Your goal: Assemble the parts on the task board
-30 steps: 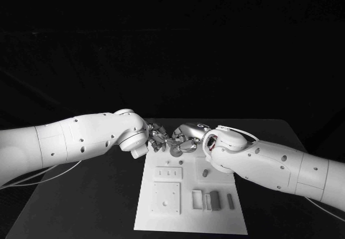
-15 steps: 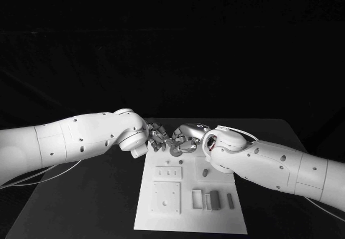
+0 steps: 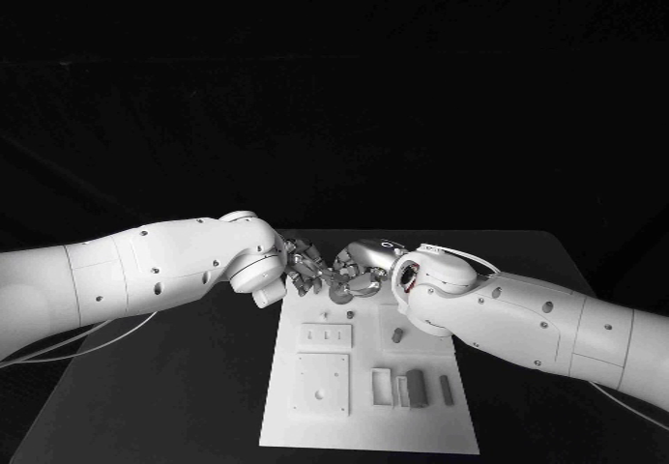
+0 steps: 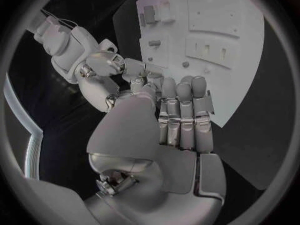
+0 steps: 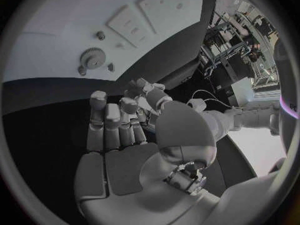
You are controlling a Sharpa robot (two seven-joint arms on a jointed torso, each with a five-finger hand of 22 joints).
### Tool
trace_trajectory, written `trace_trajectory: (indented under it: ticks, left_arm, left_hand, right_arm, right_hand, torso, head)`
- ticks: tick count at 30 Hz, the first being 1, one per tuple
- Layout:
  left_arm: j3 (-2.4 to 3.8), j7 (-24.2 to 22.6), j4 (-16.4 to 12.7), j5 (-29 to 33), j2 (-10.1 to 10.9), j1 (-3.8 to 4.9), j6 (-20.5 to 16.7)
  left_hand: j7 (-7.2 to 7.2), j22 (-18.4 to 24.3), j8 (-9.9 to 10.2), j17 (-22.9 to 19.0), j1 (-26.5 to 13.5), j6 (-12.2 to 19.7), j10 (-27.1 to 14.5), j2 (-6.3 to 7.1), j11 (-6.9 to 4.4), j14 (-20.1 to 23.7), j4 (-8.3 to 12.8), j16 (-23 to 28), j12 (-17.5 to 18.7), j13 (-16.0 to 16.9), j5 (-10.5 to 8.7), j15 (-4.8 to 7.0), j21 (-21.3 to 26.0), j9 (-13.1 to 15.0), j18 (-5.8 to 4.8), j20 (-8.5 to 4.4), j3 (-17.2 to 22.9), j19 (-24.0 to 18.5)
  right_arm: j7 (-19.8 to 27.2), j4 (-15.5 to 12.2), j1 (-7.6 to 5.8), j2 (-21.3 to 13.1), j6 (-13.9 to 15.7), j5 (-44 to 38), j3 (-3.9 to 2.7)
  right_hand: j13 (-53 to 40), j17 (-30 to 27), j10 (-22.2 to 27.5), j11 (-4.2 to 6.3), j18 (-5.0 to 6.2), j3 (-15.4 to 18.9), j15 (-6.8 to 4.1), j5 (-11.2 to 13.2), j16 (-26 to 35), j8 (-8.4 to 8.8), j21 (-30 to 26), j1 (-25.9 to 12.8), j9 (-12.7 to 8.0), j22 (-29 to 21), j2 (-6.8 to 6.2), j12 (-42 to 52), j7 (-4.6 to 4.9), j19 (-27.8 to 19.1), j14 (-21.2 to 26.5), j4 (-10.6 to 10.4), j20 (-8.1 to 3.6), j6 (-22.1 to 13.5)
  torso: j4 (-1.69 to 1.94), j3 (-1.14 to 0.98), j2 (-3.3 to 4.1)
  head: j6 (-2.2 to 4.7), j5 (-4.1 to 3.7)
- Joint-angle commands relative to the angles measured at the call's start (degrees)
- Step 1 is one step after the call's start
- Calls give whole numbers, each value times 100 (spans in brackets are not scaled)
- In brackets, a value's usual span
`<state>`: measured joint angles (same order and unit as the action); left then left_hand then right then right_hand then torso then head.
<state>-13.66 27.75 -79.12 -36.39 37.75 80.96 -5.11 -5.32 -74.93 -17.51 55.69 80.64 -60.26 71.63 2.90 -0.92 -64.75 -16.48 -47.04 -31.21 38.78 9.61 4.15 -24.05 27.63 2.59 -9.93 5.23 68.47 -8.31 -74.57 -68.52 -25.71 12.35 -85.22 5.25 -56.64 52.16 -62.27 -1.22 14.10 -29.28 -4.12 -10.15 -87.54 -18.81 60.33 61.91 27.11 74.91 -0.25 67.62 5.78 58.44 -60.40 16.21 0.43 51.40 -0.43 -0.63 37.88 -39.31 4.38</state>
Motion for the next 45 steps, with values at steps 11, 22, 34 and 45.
trace_trajectory:
  ticks: [11, 22, 34, 45]
  left_arm:
    - [1, 62, 1, 158, -24, 0, 148]
    - [1, 106, 15, 133, -41, 0, 159]
    - [1, 131, 28, 63, -74, -2, 185]
    - [1, 118, 37, 65, -82, -3, 172]
  left_hand:
    - [-76, -55, 160, -203, -1170, 219, -126, 470, 69, 163, -21, -106, 27, -53, -609, -30, 203, -45, 139, 46, 306, -13]
    - [-73, -100, 158, -268, -1555, 221, -142, 590, 72, 199, -5, -182, -1, -60, -668, -28, 247, -23, 151, 47, 596, 2]
    - [-49, -121, 105, -350, -621, 170, -152, 197, 52, 235, 255, -293, -49, -61, -578, -25, 230, 44, 137, 49, 435, -24]
    - [-33, -121, 84, -388, -642, 119, -129, 188, 39, 221, 85, -329, -63, -72, -590, -18, 218, 61, 130, 42, 322, 4]
  right_arm:
    - [1, -17, 0, 27, -48, -77, -4]
    - [-8, -25, 0, 27, -50, -89, -4]
    - [-42, -62, 9, 19, -26, -116, -4]
    - [-75, -118, 13, 21, -40, -172, -4]
  right_hand:
    - [-1, -10, -34, 25, 90, -30, -37, -38, -10, -19, 27, -37, 15, 25, 9, 6, 154, 1, -12, 0, -39, 218]
    - [0, -11, -35, 26, 90, -36, -38, -38, -10, -18, 27, -37, 18, 24, 7, 5, 153, 2, -13, 0, -40, 219]
    - [0, -13, -36, 26, 90, -42, -39, -37, -9, -17, 27, -42, 22, 23, 8, 4, 153, 3, -15, -4, -40, 221]
    - [1, -14, -36, 27, 90, -47, -39, -37, -8, -16, 27, -45, 25, 22, 6, 3, 152, 5, -16, -5, -41, 222]
  torso:
    - [-3, -5, 0]
    - [1, -7, 2]
    - [-4, -6, 5]
    - [2, -5, 0]
  head:
    - [-12, 2]
    - [-15, -6]
    - [-35, -3]
    - [-42, -11]
